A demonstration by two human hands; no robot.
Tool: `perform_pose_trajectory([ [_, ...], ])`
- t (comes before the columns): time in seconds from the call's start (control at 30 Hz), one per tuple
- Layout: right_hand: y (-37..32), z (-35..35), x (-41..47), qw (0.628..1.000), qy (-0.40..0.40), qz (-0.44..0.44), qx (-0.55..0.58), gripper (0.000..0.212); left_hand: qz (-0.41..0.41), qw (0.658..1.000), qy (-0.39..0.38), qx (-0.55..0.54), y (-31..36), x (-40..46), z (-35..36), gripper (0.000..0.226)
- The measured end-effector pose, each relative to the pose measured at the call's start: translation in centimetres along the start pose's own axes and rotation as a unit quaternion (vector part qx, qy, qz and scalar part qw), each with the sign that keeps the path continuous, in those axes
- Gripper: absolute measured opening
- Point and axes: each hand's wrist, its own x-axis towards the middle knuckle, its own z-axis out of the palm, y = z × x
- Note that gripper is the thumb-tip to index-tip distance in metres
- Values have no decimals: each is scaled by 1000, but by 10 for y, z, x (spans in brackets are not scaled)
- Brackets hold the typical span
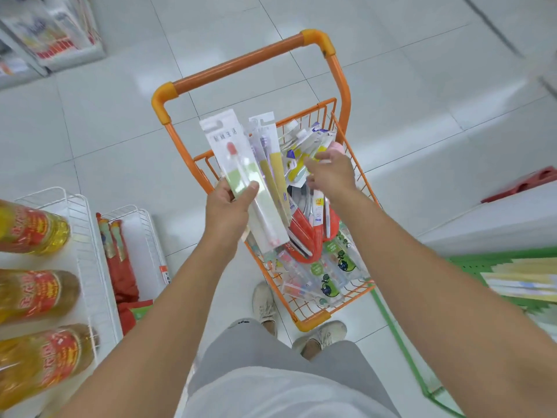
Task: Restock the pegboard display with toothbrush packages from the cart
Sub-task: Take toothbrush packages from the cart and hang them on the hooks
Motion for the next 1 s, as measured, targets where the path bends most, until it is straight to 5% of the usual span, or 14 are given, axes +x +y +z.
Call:
perform_pose_trajectory([
  [0.23, -27, 29, 75, 986, 50, 154, 48, 31, -7, 1000, 11, -23, 8, 20, -20, 19],
  [0.33, -26, 36, 87, 979, -22, 201, 13, 38, -15, 1000, -1, -25, 5, 20, -23, 17],
  [0.5, -26, 44, 86, 975, -55, 214, 5, 41, -27, 999, -11, -15, 5, 27, -26, 24],
  [0.6, -21, 39, 83, 978, -70, 198, -6, 25, -31, 999, -19, -6, 8, 33, -24, 26],
  [0.7, -14, 7, 90, 982, 88, 78, -144, 12, -23, 999, -45, 12, 10, 37, -16, 26],
  [0.77, -7, -27, 93, 947, 178, 47, -263, 28, -15, 998, -63, 22, 12, 37, -8, 22],
  [0.87, 9, -63, 84, 941, 98, 156, -283, 44, -17, 996, -83, 24, 12, 34, 9, 18],
  [1.0, 37, -69, 73, 956, 52, 206, -205, 27, -28, 994, -105, 31, 8, 30, 26, 16],
])
